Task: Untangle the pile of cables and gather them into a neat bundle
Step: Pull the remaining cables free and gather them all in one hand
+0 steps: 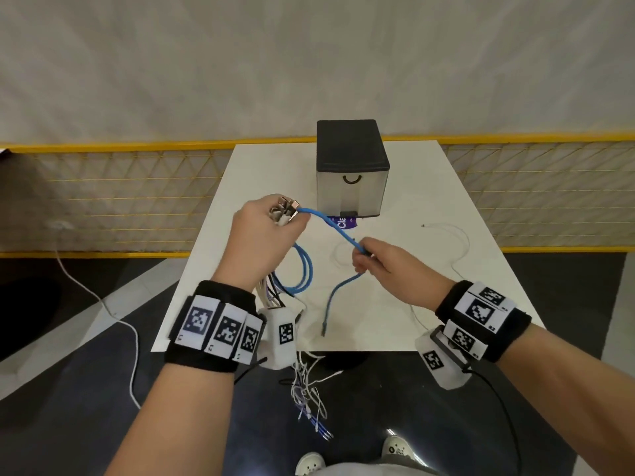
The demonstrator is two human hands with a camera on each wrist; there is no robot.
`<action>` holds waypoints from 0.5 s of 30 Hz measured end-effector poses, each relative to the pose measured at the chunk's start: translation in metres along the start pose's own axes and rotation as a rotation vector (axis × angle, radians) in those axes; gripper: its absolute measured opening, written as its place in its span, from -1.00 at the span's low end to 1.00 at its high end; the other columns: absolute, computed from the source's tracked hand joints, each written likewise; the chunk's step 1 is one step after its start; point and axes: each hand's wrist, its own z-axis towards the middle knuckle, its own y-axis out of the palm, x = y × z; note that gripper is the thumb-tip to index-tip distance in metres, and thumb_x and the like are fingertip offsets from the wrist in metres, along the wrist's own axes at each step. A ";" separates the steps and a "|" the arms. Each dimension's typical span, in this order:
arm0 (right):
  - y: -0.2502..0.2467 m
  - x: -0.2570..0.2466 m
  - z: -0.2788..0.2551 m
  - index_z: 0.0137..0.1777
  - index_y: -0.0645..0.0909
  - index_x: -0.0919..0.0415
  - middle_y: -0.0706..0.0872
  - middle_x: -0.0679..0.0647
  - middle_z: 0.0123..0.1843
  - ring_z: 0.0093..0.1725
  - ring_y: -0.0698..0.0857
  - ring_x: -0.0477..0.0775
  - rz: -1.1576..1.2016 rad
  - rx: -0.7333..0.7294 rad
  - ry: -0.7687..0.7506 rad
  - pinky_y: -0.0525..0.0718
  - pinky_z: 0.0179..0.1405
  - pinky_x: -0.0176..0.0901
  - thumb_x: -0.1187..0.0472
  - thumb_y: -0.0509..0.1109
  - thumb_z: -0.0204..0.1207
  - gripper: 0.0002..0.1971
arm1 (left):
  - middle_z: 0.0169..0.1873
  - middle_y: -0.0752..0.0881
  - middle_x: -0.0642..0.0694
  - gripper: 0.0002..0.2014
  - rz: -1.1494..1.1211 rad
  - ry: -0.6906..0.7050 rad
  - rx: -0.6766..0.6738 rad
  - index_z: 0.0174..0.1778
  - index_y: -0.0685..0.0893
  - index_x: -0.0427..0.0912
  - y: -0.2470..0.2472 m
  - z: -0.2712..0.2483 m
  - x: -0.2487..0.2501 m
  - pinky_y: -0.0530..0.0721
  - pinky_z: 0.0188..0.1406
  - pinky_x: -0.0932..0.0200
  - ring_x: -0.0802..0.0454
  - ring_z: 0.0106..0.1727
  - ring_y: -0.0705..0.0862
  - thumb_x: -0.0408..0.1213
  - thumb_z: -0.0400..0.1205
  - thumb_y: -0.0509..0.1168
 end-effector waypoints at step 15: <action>0.071 0.025 -0.033 0.10 0.68 0.29 0.77 0.19 0.01 -0.07 0.68 0.11 -0.346 -0.581 0.163 0.59 0.04 -0.03 0.05 0.23 0.66 -0.68 | -0.24 0.66 0.21 -0.62 0.064 -0.080 -0.337 0.19 0.74 0.19 -0.001 -0.018 -0.016 0.52 -0.31 0.34 0.25 -0.40 0.54 -0.34 0.52 0.38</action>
